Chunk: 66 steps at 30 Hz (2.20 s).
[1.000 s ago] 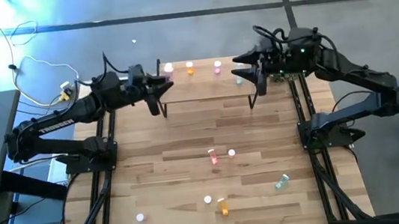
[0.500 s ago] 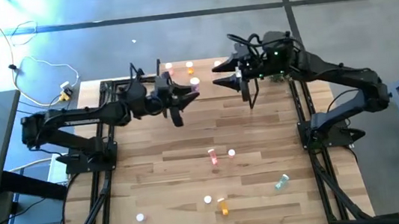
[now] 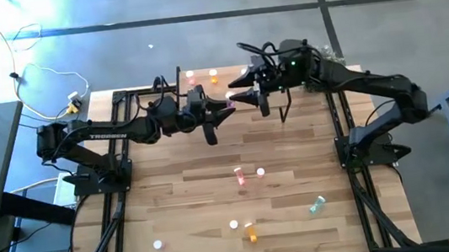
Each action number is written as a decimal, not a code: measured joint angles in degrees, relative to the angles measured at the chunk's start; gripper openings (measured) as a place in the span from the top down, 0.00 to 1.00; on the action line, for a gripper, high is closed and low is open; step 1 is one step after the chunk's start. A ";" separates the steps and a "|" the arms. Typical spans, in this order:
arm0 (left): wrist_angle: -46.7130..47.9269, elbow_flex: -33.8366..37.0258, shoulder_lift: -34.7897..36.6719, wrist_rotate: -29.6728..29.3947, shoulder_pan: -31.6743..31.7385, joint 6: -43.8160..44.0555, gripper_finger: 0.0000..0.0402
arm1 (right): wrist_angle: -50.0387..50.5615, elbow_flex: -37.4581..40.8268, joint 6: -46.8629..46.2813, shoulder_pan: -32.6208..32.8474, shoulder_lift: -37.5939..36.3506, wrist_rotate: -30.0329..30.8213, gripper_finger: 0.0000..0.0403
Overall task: Pick and place medicine bottles onto shelf by color
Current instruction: Put the top purple pill bottle on the shelf aligned with the other purple pill bottle
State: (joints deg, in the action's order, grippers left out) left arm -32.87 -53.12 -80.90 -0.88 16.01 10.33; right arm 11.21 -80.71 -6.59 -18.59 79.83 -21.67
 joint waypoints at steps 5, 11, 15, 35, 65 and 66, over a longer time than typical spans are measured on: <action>-0.08 0.00 0.02 -0.71 0.00 -0.01 0.77 | 0.03 0.00 0.03 1.04 1.15 -0.95 0.51; -0.08 0.00 0.02 -0.90 0.00 -0.01 0.77 | -0.55 0.00 0.00 1.14 1.36 0.24 0.53; -0.03 0.00 0.02 -0.90 0.00 -0.01 0.77 | -0.29 0.00 -0.61 1.14 1.36 0.24 0.60; 0.40 0.00 0.02 -0.88 0.09 0.03 0.70 | 0.46 0.00 -0.89 1.14 1.45 1.69 0.73; 20.20 0.02 19.46 0.74 9.05 -5.08 0.43 | 3.59 -5.42 7.02 -7.30 -5.62 29.55 0.73; 20.27 0.02 19.92 0.71 9.18 -5.50 0.43 | 3.63 -5.42 6.88 -7.29 -5.66 30.27 0.73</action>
State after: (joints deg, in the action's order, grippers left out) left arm -12.60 -53.10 -60.99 -0.17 25.19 4.84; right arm 14.84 -86.13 0.28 -25.88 74.16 8.60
